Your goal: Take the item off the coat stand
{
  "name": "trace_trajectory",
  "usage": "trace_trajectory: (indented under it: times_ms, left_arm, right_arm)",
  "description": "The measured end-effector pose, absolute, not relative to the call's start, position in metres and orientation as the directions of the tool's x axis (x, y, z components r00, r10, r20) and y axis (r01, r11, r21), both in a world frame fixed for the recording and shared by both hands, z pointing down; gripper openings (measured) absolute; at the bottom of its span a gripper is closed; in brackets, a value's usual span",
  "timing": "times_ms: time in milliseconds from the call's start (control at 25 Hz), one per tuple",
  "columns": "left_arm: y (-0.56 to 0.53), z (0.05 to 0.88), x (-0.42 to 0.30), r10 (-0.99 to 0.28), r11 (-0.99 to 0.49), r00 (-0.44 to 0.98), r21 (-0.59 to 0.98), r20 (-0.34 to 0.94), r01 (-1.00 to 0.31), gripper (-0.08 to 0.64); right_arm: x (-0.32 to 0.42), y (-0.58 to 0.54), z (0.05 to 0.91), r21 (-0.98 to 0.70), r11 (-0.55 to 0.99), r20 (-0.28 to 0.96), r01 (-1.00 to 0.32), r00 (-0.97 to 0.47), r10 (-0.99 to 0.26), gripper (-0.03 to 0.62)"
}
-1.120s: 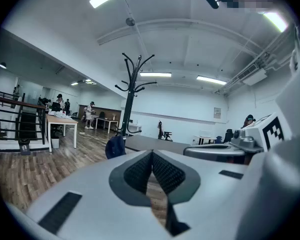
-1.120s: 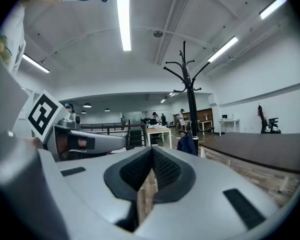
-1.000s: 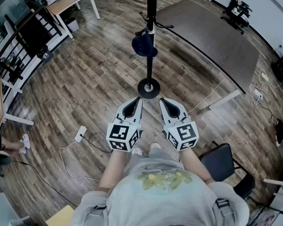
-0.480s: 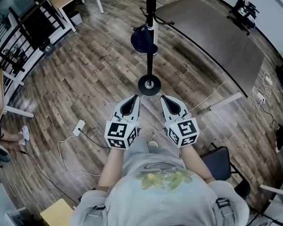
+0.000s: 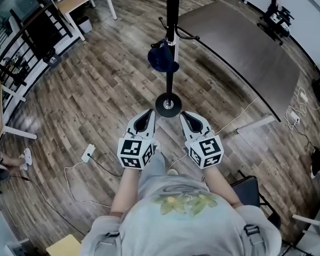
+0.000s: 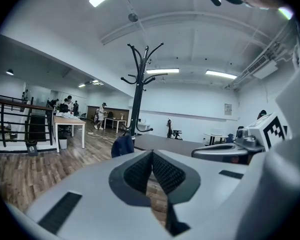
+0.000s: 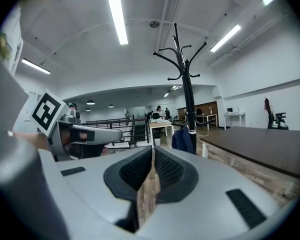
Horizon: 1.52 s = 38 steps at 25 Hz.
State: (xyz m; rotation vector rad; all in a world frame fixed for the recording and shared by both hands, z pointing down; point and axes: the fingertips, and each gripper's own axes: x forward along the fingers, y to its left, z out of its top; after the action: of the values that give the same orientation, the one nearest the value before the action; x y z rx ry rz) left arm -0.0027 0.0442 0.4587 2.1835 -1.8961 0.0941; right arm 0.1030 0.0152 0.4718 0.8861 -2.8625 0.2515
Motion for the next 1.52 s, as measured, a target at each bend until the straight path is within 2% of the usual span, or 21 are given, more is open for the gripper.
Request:
trace_trajectory:
  times_ms: [480,960,1320,1520]
  left_arm:
    - [-0.048,0.464,-0.058,-0.956,-0.153,0.184,0.149,0.227,-0.977,0.018]
    - [-0.112,0.468,-0.097,-0.945,-0.196,0.225,0.14,0.236,-0.971,0.025]
    - [-0.149,0.476,-0.117,-0.917,-0.292,0.308,0.1,0.255,-0.951,0.133]
    - [-0.165,0.492,-0.132,-0.895,-0.337,0.347,0.084,0.282,-0.938,0.161]
  right_arm:
    - [0.053,-0.079,0.466,-0.086,0.781,0.187,-0.619,-0.78,-0.597,0.014]
    - [0.022,-0.142,0.47,-0.069,0.753,0.219,-0.655,-0.746,-0.629,0.09]
    - [0.003,-0.176,0.481,-0.048,0.71,0.245,-0.703,-0.697,-0.674,0.127]
    - [-0.004,-0.187,0.497,-0.04,0.677,0.268,-0.735,-0.661,-0.701,0.135]
